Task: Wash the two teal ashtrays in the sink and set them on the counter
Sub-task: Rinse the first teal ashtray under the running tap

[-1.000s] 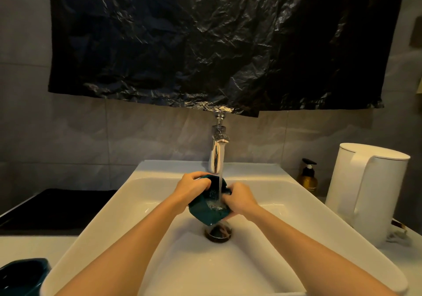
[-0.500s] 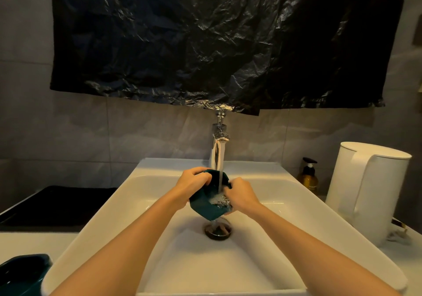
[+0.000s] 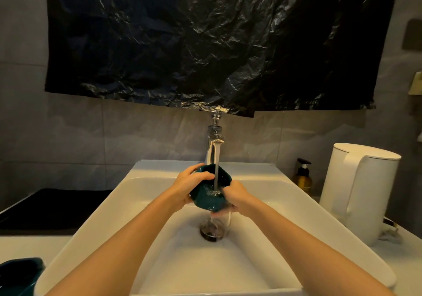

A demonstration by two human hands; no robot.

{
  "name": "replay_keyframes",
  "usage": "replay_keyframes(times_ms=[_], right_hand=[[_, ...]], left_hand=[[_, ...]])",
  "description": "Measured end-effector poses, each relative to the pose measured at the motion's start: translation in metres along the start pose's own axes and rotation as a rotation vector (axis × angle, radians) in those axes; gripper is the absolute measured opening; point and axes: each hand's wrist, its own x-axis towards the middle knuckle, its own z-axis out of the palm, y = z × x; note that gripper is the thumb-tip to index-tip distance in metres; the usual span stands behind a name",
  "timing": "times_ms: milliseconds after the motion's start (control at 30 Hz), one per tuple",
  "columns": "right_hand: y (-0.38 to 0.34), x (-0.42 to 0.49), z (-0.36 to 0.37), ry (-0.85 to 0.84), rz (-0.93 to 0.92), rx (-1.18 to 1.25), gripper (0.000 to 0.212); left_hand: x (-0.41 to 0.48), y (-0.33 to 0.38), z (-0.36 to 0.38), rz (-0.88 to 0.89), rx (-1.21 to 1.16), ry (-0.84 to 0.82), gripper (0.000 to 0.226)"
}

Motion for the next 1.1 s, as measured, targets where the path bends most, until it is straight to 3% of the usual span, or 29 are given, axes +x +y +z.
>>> replay_keyframes(times_ms=[67, 167, 267, 467, 667, 833, 1000, 1100], right_hand=[[-0.004, -0.003, -0.002, -0.128, 0.105, 0.216, 0.018], [0.002, 0.0, 0.0, -0.281, 0.069, 0.201, 0.03], [0.013, 0.01, 0.002, -0.108, -0.05, -0.075, 0.041], [0.012, 0.012, -0.007, 0.212, -0.283, -0.437, 0.016], [0.01, 0.017, -0.007, 0.047, -0.313, -0.508, 0.026], [0.011, 0.022, -0.009, 0.155, -0.35, -0.563, 0.017], [0.008, 0.013, -0.012, -0.127, -0.235, -0.473, 0.029], [0.009, 0.009, -0.01, -0.023, -0.27, -0.393, 0.014]], left_hand=[[-0.001, -0.003, 0.002, 0.029, 0.07, 0.039, 0.041], [-0.003, -0.005, 0.0, 0.067, 0.151, 0.106, 0.037], [-0.006, -0.005, -0.001, 0.073, 0.233, 0.07, 0.036], [-0.007, 0.002, 0.002, 0.089, 0.261, 0.02, 0.03], [-0.01, 0.002, 0.001, 0.106, 0.332, 0.015, 0.028], [-0.012, 0.004, 0.003, 0.068, 0.352, -0.037, 0.027], [-0.012, 0.004, 0.0, 0.078, 0.397, -0.012, 0.026], [-0.015, 0.006, 0.001, 0.043, 0.404, -0.03, 0.022]])
